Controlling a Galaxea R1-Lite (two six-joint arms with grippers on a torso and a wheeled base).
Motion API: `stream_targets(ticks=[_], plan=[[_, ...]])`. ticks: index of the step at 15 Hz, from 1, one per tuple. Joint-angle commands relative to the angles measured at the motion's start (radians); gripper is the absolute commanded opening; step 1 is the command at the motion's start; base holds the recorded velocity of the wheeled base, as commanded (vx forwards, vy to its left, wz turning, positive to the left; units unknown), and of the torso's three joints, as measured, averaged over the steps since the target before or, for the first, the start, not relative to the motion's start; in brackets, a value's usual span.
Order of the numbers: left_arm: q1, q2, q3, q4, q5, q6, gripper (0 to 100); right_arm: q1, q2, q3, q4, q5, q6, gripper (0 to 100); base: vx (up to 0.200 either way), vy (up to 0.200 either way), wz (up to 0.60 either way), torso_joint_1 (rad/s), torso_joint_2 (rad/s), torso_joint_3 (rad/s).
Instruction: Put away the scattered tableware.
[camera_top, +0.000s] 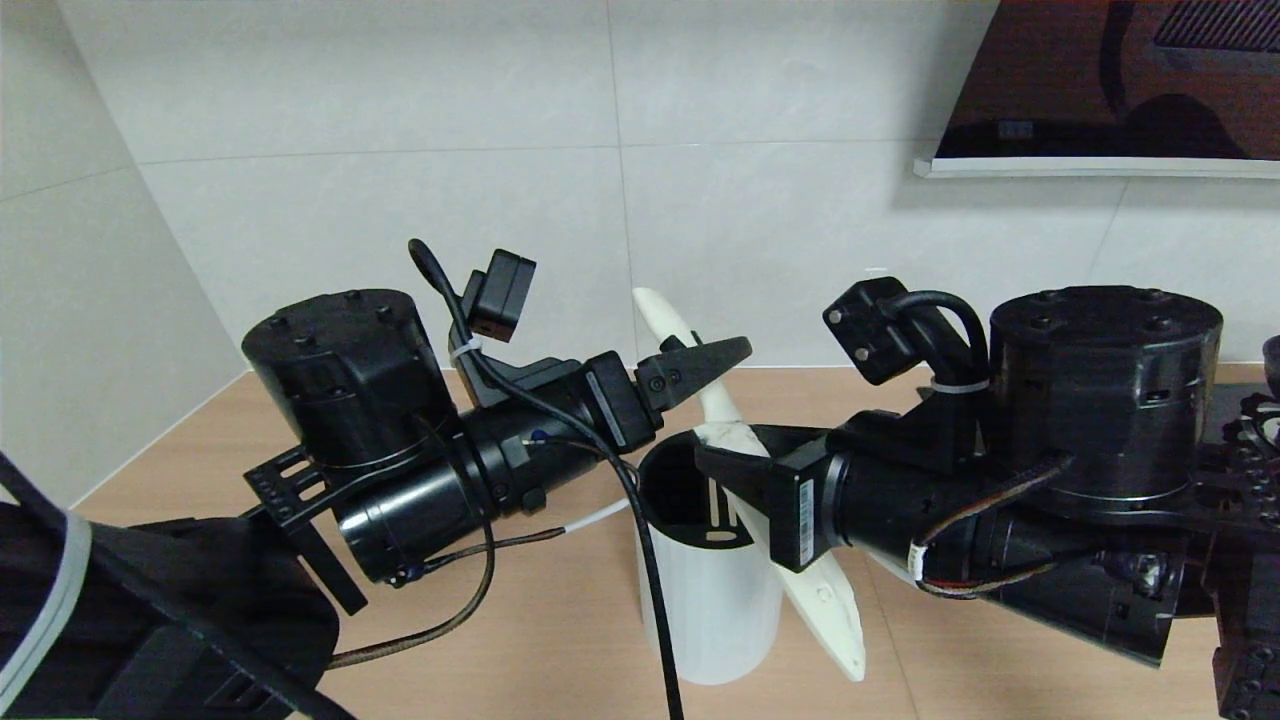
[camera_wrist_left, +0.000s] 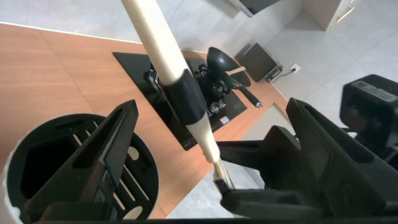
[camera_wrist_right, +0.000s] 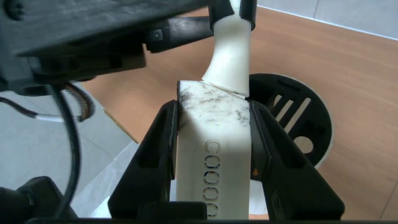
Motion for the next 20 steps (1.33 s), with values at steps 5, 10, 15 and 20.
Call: stream_targets(ticks=[5,10,15,20], plan=[[-0.001,0.002,0.000,0.001,0.002,0.000,100,0.019,0.006,0.007,-0.002,0.000,0.000,0,0.000,0.000,0.00,0.000,0.00,0.000],[-0.001,0.010,0.000,-0.001,-0.001,0.001,0,0.021,0.004,0.007,-0.002,0.000,0.000,0,0.000,0.000,0.00,0.000,0.00,0.000],[-0.001,0.010,0.002,-0.001,-0.001,0.001,0,0.019,0.000,0.007,-0.005,-0.003,0.001,0,0.000,0.000,0.00,0.000,0.00,0.000],[-0.003,0.008,0.000,-0.001,-0.001,0.001,0,0.019,0.000,0.005,-0.007,-0.005,0.003,0,0.000,0.000,0.00,0.000,0.00,0.000]])
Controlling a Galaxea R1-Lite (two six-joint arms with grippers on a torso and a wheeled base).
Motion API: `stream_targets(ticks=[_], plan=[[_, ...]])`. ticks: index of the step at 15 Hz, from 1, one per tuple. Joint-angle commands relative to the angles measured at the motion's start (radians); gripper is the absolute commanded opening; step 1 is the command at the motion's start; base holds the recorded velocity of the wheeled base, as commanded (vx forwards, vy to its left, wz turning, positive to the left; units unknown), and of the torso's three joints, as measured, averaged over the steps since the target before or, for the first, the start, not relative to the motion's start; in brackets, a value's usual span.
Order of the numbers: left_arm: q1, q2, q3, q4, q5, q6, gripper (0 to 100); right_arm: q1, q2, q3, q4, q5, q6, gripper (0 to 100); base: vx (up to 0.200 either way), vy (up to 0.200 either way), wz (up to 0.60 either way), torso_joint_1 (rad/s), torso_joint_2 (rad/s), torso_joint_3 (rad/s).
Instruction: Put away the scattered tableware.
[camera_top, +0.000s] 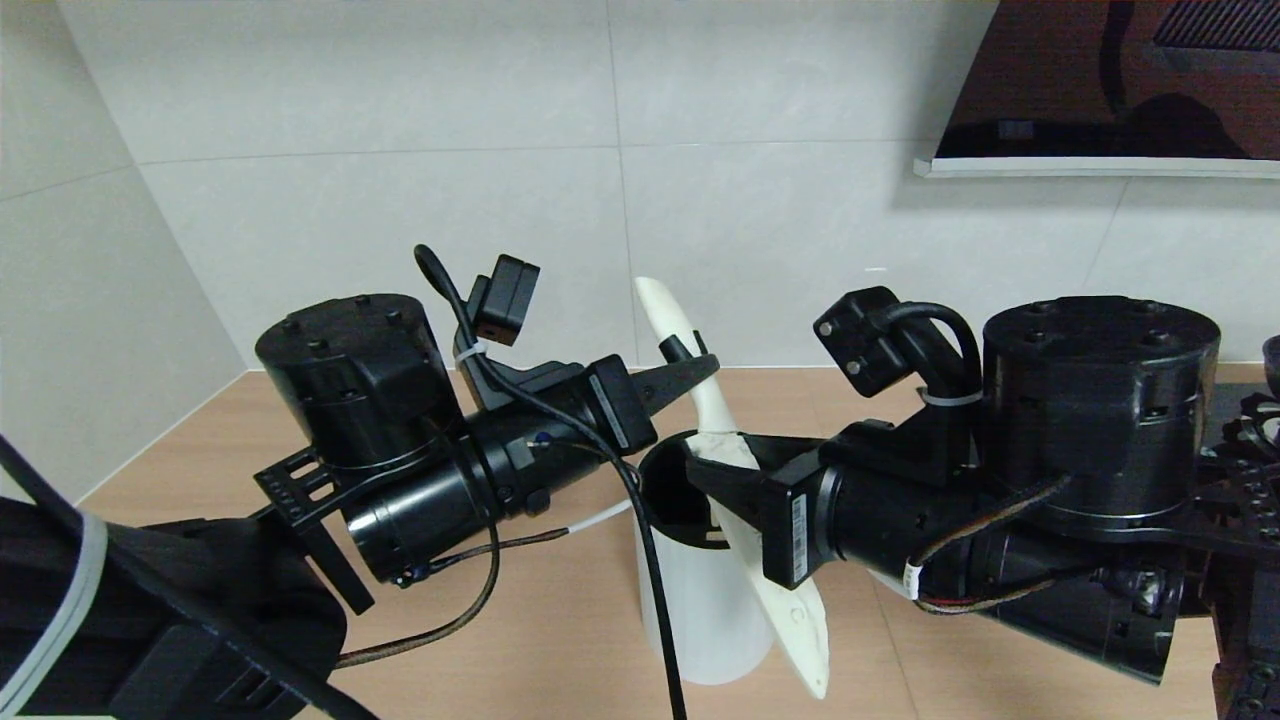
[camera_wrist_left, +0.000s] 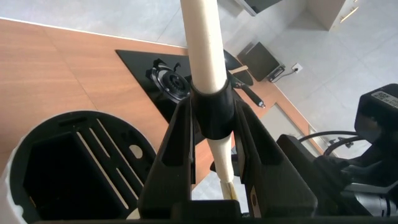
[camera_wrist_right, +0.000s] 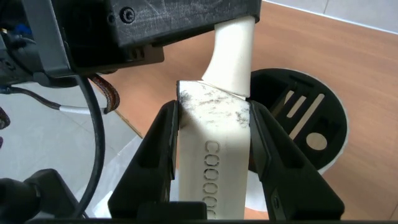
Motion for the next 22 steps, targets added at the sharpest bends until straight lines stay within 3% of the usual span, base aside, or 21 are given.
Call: stream_targets(ticks=[1,6,7,12,17,20,22], plan=[[0.000,-0.003,-0.002,0.001,-0.001,-0.002,0,0.000,-0.002,0.000,-0.001,0.000,0.005,0,0.000,0.000,0.00,0.000,0.00,0.000],[-0.001,-0.015,-0.002,0.001,-0.001,0.000,0,-0.001,0.001,-0.002,-0.001,-0.002,0.011,0,0.000,0.000,0.00,0.000,0.00,0.000],[-0.003,-0.016,-0.002,0.001,0.001,0.000,0,-0.001,0.001,-0.002,-0.001,-0.002,0.011,100,0.000,0.000,0.00,0.000,0.00,0.000],[-0.003,-0.030,-0.002,0.001,0.002,0.002,0,-0.004,-0.009,0.000,-0.001,-0.003,0.011,100,0.000,0.000,0.00,0.000,0.00,0.000],[0.022,-0.081,-0.043,0.015,0.071,0.014,0,-0.089,-0.115,0.006,0.006,0.006,0.009,100,0.000,0.000,0.00,0.000,0.00,0.000],[0.060,-0.158,-0.089,0.114,0.093,0.043,0,-0.165,-0.192,0.000,0.006,0.012,0.005,100,0.000,0.000,0.00,0.000,0.00,0.000],[0.060,-0.170,-0.150,0.206,0.183,0.075,0,-0.215,-0.213,-0.006,0.006,0.046,0.003,100,0.000,0.000,0.00,0.000,0.00,0.000]])
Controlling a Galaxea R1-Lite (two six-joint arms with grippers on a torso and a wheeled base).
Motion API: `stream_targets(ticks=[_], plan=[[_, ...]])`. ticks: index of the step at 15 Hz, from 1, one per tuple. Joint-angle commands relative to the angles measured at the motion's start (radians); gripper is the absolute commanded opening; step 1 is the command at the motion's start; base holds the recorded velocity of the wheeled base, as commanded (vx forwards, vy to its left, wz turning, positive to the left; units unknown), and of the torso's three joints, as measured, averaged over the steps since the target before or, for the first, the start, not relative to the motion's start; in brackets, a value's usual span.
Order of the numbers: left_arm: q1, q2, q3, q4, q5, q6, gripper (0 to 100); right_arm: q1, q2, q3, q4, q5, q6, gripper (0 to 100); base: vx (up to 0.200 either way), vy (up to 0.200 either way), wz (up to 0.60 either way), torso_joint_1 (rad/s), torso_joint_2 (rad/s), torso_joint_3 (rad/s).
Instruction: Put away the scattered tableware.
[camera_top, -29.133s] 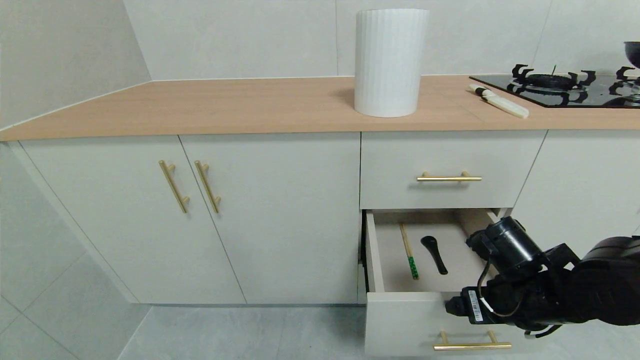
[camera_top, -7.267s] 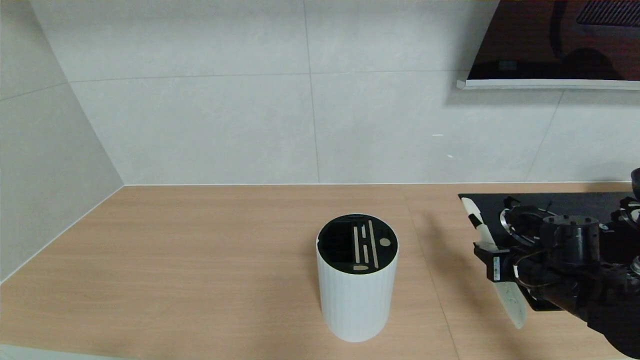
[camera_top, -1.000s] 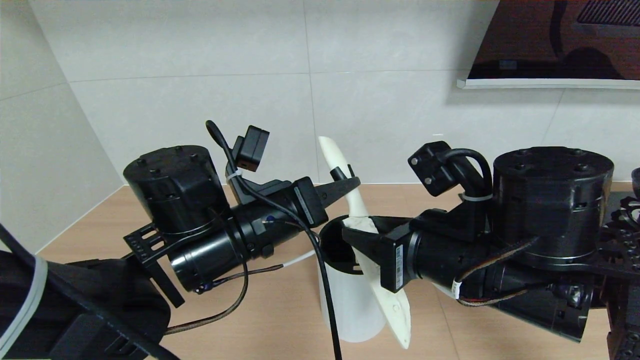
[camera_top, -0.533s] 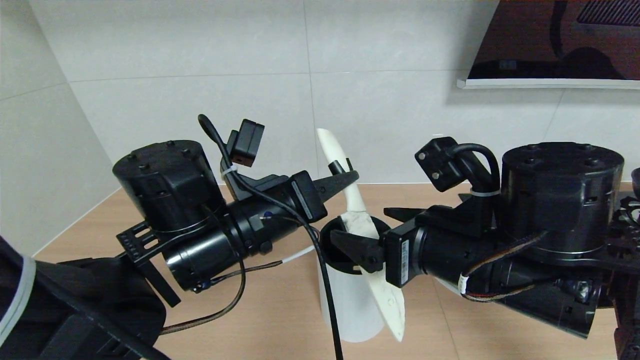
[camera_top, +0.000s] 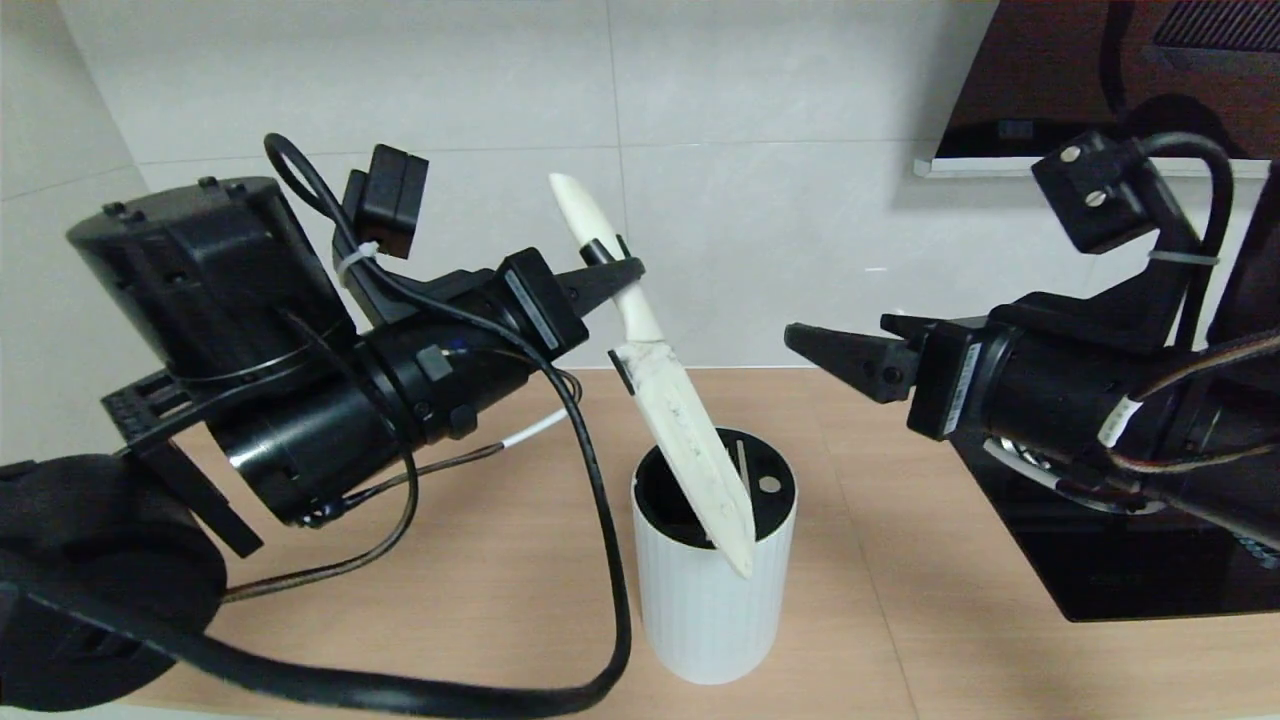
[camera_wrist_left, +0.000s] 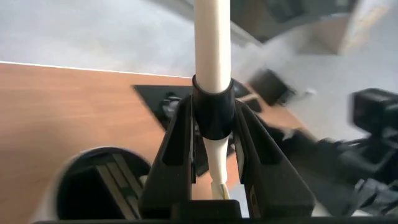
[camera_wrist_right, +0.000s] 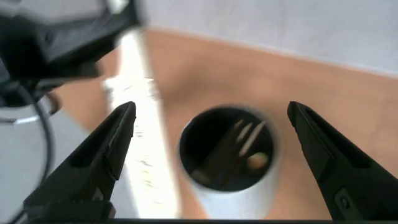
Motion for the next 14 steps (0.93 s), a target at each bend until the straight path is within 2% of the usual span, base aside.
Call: stream_targets(ticks=[1,3,5,6,7,10,11,13,14], plan=[[0.000,-0.019,-0.064,0.061,0.081,0.048,0,-0.053,-0.033,-0.009,0.000,0.022,0.000,100,0.000,0.000,0.00,0.000,0.00,0.000],[-0.025,-0.013,-0.089,0.091,0.124,0.099,0,-0.085,-0.005,-0.021,0.000,0.022,0.000,100,0.000,0.000,0.00,0.000,0.00,0.000],[-0.077,-0.008,-0.123,0.134,0.194,0.194,0,-0.104,0.018,-0.026,0.000,0.022,0.000,100,0.000,0.000,0.00,0.000,0.00,0.000],[-0.093,-0.003,-0.133,0.150,0.225,0.215,0,-0.105,0.021,-0.027,0.000,0.022,0.000,100,0.000,0.000,0.00,0.000,0.00,0.000],[-0.139,0.004,-0.149,0.176,0.325,0.268,0,-0.105,0.024,-0.032,0.000,0.021,0.000,100,0.000,0.000,0.00,0.000,0.00,0.000],[-0.192,0.015,-0.136,0.173,0.415,0.331,0,-0.105,0.026,-0.030,0.000,0.021,0.000,100,0.000,0.000,0.00,0.000,0.00,0.000],[-0.208,0.023,-0.129,0.171,0.489,0.381,0,-0.105,0.027,-0.030,0.000,0.021,0.000,100,0.000,0.000,0.00,0.000,0.00,0.000],[-0.221,0.039,-0.132,0.163,0.578,0.439,0,-0.105,0.027,-0.030,0.000,0.021,0.000,100,0.000,0.000,0.00,0.000,0.00,0.000],[-0.226,0.041,-0.130,0.159,0.593,0.458,0,-0.105,0.027,-0.030,0.000,0.021,0.000,100,0.000,0.000,0.00,0.000,0.00,0.000]])
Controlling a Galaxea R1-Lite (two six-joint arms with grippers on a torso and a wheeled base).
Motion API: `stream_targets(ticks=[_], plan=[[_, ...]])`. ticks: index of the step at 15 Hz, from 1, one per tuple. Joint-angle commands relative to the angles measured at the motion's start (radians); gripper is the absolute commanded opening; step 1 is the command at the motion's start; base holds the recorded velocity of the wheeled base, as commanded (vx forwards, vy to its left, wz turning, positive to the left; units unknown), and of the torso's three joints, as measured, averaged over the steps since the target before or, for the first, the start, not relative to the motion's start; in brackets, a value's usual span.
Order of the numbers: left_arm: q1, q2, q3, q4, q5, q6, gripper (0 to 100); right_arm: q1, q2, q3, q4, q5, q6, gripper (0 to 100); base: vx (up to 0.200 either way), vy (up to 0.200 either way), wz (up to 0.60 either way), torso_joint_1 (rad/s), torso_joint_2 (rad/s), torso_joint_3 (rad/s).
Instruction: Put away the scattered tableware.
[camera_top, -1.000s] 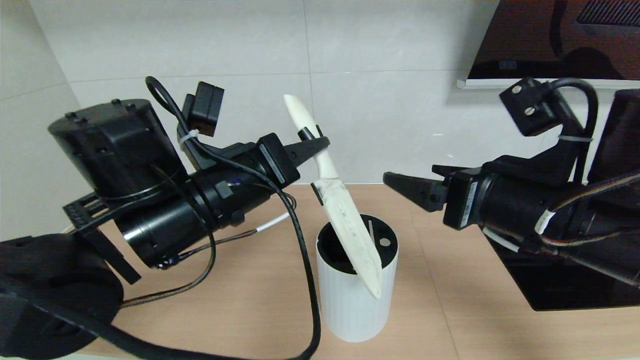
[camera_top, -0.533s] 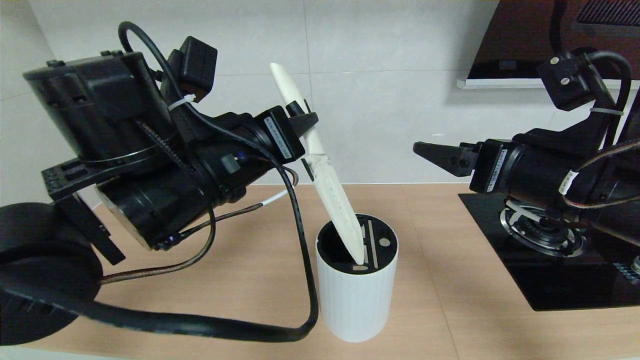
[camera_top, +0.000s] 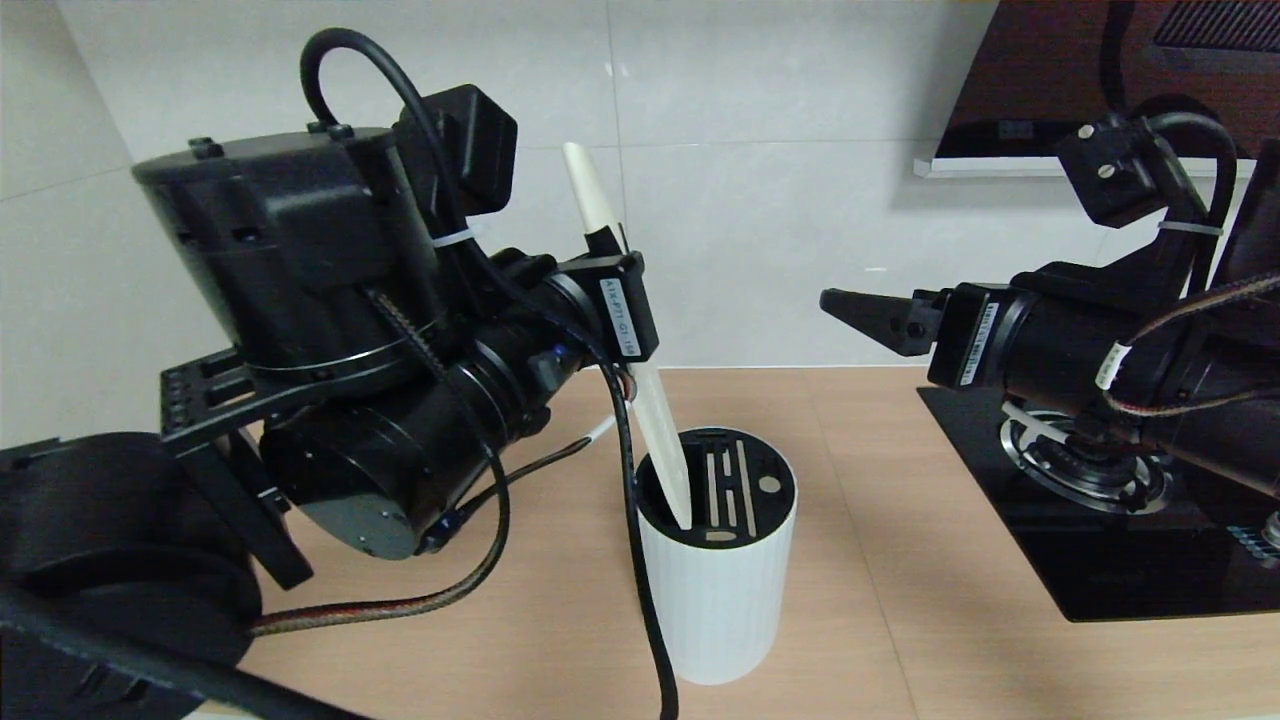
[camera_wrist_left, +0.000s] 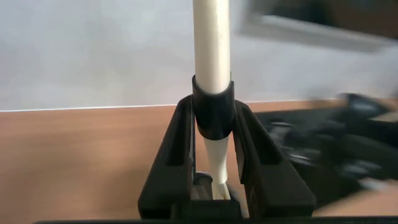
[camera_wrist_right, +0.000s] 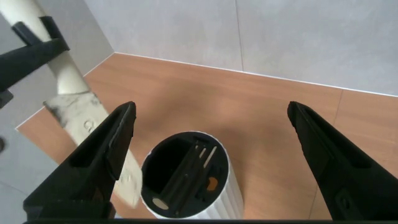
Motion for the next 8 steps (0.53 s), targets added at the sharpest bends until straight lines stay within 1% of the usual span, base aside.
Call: stream_targets(ticks=[1,2,3,4,5,7,8], plan=[[-0.030,0.021,0.002,-0.021,0.026,0.022,0,0.001,0.011,0.000,0.000,-0.001,0.000,100,0.000,0.000,0.00,0.000,0.00,0.000],[-0.045,0.033,-0.001,-0.035,0.060,0.039,0,0.001,0.016,0.000,-0.002,-0.003,0.000,100,0.000,0.000,0.00,0.000,0.00,0.000],[-0.048,0.048,-0.007,-0.046,0.114,0.073,0,0.001,0.020,0.000,-0.002,-0.005,0.000,100,0.000,0.000,0.00,0.000,0.00,0.000],[-0.050,0.068,-0.012,-0.078,0.161,0.111,0,0.001,0.020,0.000,-0.002,-0.006,0.000,100,0.000,0.000,0.00,0.000,0.00,0.000],[-0.050,0.074,-0.012,-0.095,0.170,0.122,0,0.001,0.020,0.000,-0.002,-0.006,0.000,100,0.000,0.000,0.00,0.000,0.00,0.000],[-0.051,0.106,-0.007,-0.193,0.198,0.177,0,-0.001,0.025,0.000,-0.005,-0.008,0.000,100,0.000,0.000,0.00,0.000,0.00,0.000],[-0.066,0.126,-0.007,-0.216,0.212,0.183,0,-0.001,0.025,0.000,-0.007,-0.008,0.000,100,0.000,0.000,0.00,0.000,0.00,0.000]])
